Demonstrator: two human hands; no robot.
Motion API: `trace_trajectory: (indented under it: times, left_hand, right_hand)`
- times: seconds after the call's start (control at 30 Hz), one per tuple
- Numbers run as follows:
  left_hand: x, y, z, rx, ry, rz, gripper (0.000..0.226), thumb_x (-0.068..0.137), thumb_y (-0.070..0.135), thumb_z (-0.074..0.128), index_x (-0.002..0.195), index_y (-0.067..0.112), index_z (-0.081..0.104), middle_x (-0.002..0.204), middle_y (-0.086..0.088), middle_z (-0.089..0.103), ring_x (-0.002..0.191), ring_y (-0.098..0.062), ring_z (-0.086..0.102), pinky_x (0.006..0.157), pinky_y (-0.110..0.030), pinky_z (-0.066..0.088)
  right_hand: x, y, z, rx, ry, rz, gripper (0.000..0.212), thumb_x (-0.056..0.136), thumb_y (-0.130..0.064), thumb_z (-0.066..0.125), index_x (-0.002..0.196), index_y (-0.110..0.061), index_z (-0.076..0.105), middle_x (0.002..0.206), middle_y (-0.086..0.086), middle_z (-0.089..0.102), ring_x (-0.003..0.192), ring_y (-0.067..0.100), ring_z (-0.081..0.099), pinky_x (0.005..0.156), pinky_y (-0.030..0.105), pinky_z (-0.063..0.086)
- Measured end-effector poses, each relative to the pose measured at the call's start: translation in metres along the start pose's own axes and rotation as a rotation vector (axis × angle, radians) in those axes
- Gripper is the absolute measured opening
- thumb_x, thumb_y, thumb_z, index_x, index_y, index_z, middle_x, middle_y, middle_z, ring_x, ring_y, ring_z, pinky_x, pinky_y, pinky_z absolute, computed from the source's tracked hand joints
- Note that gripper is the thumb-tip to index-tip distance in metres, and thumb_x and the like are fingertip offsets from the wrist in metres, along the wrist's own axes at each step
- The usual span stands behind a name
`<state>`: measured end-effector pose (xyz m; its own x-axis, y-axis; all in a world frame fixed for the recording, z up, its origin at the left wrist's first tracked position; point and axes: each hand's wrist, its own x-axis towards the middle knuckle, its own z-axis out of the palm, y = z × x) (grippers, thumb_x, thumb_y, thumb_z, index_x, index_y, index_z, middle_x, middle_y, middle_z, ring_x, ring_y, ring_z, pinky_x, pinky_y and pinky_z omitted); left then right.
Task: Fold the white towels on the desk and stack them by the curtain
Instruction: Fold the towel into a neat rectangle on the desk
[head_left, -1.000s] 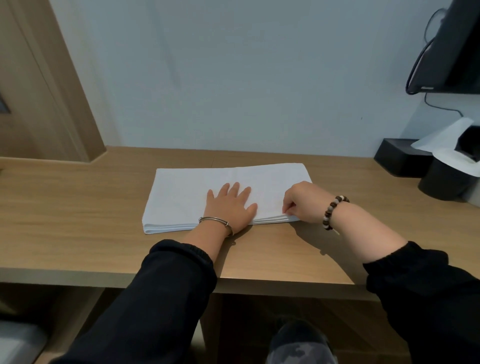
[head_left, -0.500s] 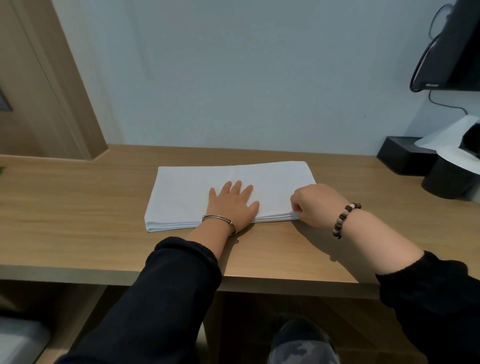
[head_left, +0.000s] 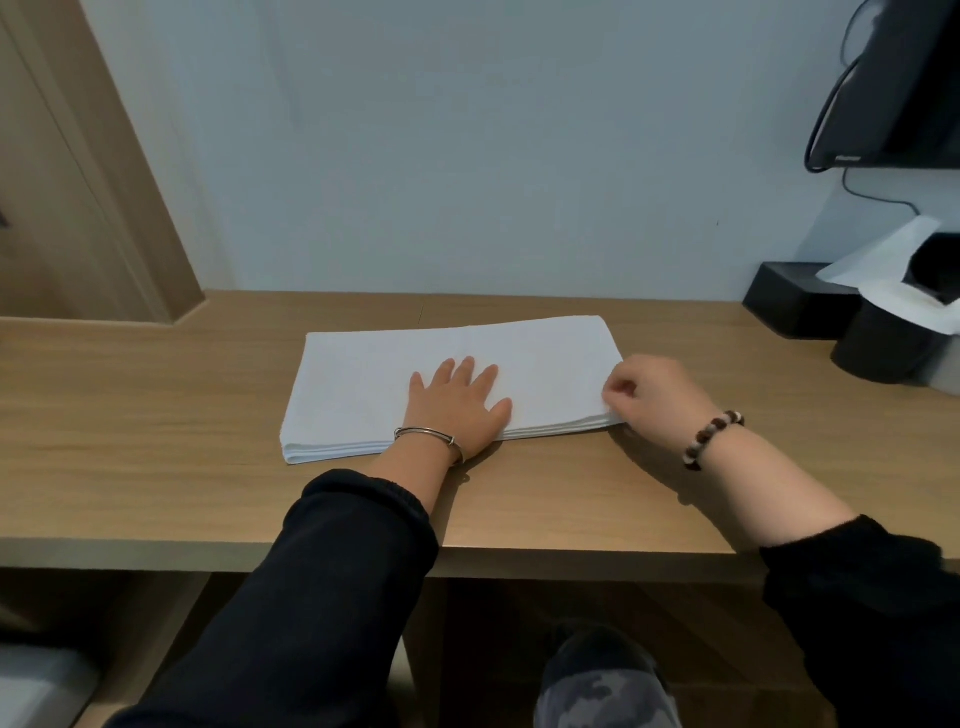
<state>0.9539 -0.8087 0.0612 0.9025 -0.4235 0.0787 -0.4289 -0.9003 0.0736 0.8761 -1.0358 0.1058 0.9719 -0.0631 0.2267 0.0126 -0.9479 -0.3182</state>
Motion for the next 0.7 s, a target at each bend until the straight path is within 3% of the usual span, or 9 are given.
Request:
trace_trajectory:
  times: [0.1,0.2,0.33,0.47,0.7]
  left_hand:
    - [0.001,-0.001,0.001,0.004,0.002,0.007,0.064,0.092,0.064,0.014,0.15,0.037,0.01,0.16,0.001,0.007,0.146,-0.023,0.004,0.113,-0.055,0.006]
    - [0.001,-0.001,0.001,0.019,-0.002,0.008,0.068,0.089,0.068,0.014,0.149,0.038,0.011,0.16,0.001,0.007,0.146,-0.023,0.004,0.113,-0.056,0.007]
    - [0.001,-0.001,0.001,0.034,0.003,0.002,0.068,0.089,0.069,0.014,0.149,0.037,0.011,0.16,0.002,0.008,0.146,-0.023,0.005,0.112,-0.056,0.008]
    - [0.003,0.0,0.001,0.038,-0.004,0.003,0.068,0.09,0.068,0.014,0.15,0.037,0.011,0.16,0.002,0.007,0.146,-0.023,0.005,0.113,-0.055,0.008]
    - [0.002,0.0,0.0,0.029,-0.012,-0.001,0.067,0.09,0.067,0.015,0.15,0.036,0.011,0.16,0.002,0.007,0.147,-0.022,0.004,0.114,-0.055,0.007]
  right_hand:
    - [0.006,0.021,-0.004,0.044,-0.014,0.305,0.039,0.095,-0.039,0.048,0.069,-0.012,0.058,0.06,-0.003,0.053,0.053,0.015,0.048,0.053,0.028,0.041]
    - [0.01,0.026,-0.003,0.2,-0.111,0.395,0.046,0.093,-0.044,0.05,0.057,-0.016,0.048,0.048,-0.002,0.043,0.044,0.013,0.035,0.048,0.024,0.031]
    - [0.009,0.023,-0.004,0.334,-0.111,0.442,0.029,0.091,-0.029,0.059,0.077,-0.004,0.066,0.064,0.006,0.053,0.055,0.014,0.045,0.053,0.025,0.038]
    - [0.008,0.022,-0.011,0.551,-0.118,0.542,0.028,0.089,-0.024,0.063,0.095,0.004,0.066,0.071,0.006,0.057,0.06,0.015,0.05,0.057,0.026,0.041]
    - [0.003,0.021,-0.012,0.485,-0.142,0.503,0.027,0.089,-0.031,0.064,0.083,-0.005,0.067,0.073,0.006,0.062,0.064,0.017,0.052,0.056,0.027,0.043]
